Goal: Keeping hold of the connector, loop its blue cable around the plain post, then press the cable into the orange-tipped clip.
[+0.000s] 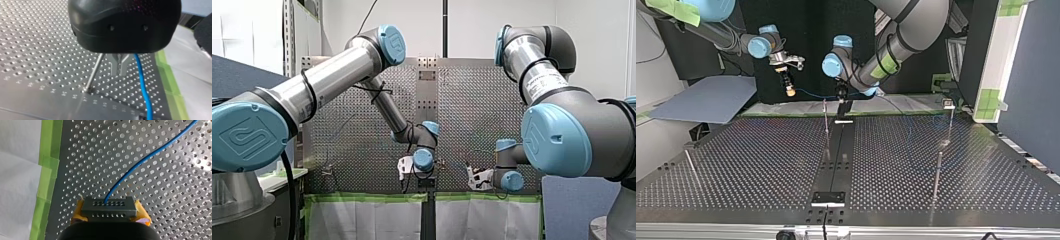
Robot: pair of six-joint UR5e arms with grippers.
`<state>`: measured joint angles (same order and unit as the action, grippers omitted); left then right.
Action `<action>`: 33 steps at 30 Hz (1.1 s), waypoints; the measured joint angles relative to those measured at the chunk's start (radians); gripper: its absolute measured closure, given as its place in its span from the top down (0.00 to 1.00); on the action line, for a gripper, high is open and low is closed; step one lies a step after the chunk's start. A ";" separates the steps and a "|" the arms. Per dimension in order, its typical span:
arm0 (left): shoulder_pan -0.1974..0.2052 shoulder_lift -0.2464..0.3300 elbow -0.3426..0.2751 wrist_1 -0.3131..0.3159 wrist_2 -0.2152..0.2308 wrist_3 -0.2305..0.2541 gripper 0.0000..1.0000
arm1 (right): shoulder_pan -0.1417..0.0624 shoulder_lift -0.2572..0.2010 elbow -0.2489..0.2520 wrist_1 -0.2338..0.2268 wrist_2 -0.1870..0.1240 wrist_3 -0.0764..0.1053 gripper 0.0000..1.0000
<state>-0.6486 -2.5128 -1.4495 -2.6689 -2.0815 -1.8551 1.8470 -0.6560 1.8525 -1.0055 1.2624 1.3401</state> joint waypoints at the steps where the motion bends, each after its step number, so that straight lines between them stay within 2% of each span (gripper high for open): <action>1: 0.000 -0.001 -0.001 0.013 -0.002 0.000 0.00 | 0.000 0.000 0.000 0.000 0.000 0.000 0.00; 10: -0.006 -0.029 -0.004 0.057 -0.007 0.000 0.00 | 0.000 0.000 0.000 -0.002 -0.001 0.000 0.00; 24: 0.010 -0.033 -0.004 0.068 -0.010 -0.006 0.00 | -0.002 0.000 0.000 -0.009 -0.001 0.012 0.00; 33: 0.019 -0.034 -0.004 0.072 0.012 0.006 0.00 | -0.004 0.001 0.000 -0.018 -0.003 0.017 0.00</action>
<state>-0.6297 -2.5466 -1.4536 -2.5970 -2.0696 -1.8495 1.8433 -0.6551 1.8521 -1.0235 1.2598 1.3576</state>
